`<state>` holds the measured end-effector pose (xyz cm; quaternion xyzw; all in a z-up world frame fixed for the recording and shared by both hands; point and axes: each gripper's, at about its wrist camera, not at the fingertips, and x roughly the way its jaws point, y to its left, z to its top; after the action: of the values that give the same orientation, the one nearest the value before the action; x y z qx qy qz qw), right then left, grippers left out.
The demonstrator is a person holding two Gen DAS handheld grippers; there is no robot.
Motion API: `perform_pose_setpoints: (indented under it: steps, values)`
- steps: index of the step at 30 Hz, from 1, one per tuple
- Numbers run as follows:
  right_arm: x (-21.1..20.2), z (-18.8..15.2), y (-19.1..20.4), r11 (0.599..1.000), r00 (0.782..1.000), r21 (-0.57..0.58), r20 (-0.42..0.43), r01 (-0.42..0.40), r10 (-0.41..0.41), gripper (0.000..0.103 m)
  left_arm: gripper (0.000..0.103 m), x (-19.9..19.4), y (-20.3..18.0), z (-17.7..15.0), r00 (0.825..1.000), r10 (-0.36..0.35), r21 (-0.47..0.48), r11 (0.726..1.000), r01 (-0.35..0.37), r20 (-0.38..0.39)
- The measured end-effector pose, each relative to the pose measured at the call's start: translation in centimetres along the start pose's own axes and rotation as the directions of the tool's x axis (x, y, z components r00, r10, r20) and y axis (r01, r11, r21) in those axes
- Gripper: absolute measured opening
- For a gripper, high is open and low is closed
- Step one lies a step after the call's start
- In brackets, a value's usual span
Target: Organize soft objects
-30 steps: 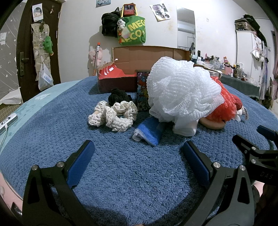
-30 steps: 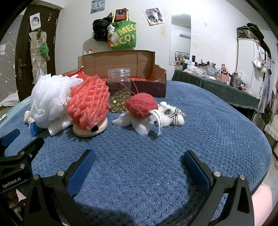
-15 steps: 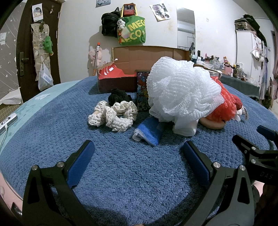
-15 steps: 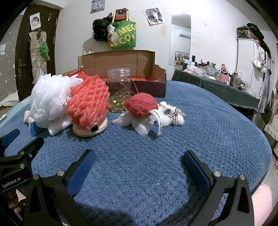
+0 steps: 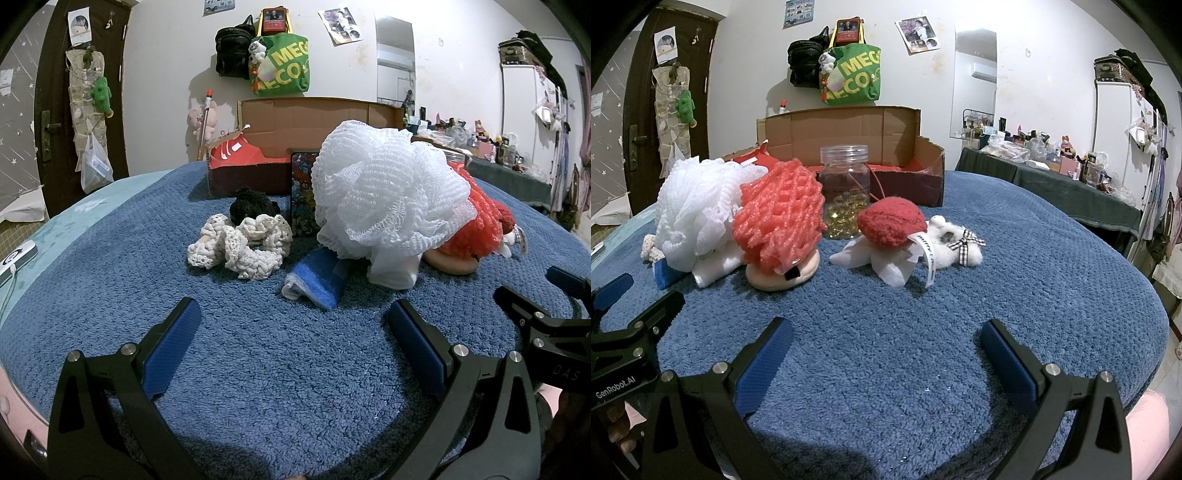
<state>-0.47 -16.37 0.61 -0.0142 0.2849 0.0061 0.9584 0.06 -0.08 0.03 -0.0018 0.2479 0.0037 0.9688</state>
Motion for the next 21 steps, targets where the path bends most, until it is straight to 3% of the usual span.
perform_pose_setpoints:
  steps: [16,21]
  values:
    - [0.1,0.0,0.2,1.000,1.000,-0.001,-0.003,-0.005,0.005,0.103,0.103,0.0,0.1,0.2,1.000,0.000,0.001,1.000,0.000,-0.006]
    - [0.0,0.2,-0.4,1.000,1.000,0.008,-0.010,-0.027,0.027,0.103,0.103,-0.8,-0.7,1.1,1.000,-0.018,0.043,0.999,0.017,0.021]
